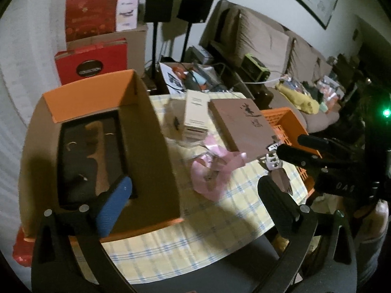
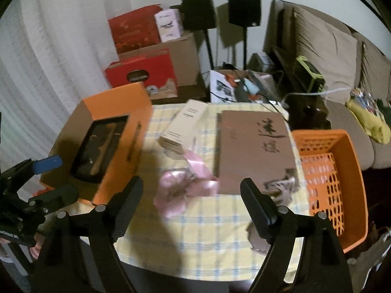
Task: Organize objects
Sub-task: 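Move the right gripper toward the wooden hair claw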
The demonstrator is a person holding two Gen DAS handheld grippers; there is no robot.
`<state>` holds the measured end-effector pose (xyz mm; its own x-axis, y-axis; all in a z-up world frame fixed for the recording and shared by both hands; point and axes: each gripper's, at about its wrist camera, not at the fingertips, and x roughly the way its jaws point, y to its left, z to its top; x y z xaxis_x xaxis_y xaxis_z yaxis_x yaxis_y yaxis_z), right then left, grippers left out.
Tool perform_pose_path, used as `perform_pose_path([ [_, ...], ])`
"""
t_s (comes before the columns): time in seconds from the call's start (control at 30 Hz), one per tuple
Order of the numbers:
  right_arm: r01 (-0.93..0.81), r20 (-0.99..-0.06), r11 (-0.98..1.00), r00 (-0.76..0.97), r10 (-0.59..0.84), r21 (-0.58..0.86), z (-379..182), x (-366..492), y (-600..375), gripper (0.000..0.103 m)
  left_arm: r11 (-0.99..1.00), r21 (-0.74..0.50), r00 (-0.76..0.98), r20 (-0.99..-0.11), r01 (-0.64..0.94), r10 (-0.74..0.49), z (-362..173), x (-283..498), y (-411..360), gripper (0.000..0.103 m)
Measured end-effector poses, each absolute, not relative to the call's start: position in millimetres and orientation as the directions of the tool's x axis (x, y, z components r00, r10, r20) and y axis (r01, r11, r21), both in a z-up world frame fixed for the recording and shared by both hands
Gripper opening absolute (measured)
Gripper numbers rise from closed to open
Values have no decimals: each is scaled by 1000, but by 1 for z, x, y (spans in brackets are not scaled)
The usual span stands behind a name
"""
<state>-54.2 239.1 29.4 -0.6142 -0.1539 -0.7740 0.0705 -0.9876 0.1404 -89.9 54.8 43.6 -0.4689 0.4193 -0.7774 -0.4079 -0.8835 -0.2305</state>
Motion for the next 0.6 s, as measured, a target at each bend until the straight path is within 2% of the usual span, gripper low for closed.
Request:
perform_pose_path([
  [0.43,-91,-805,-992,-593,-17,88,2,-26,314,85,-825,-289,-375,-784,-485,495,20,-75,116,103],
  [0.6,-120,-814,-988,-580,-6,93,-15,-22,330,85,-804,-334,-326,-786,-492,526,3,-72,138,103],
])
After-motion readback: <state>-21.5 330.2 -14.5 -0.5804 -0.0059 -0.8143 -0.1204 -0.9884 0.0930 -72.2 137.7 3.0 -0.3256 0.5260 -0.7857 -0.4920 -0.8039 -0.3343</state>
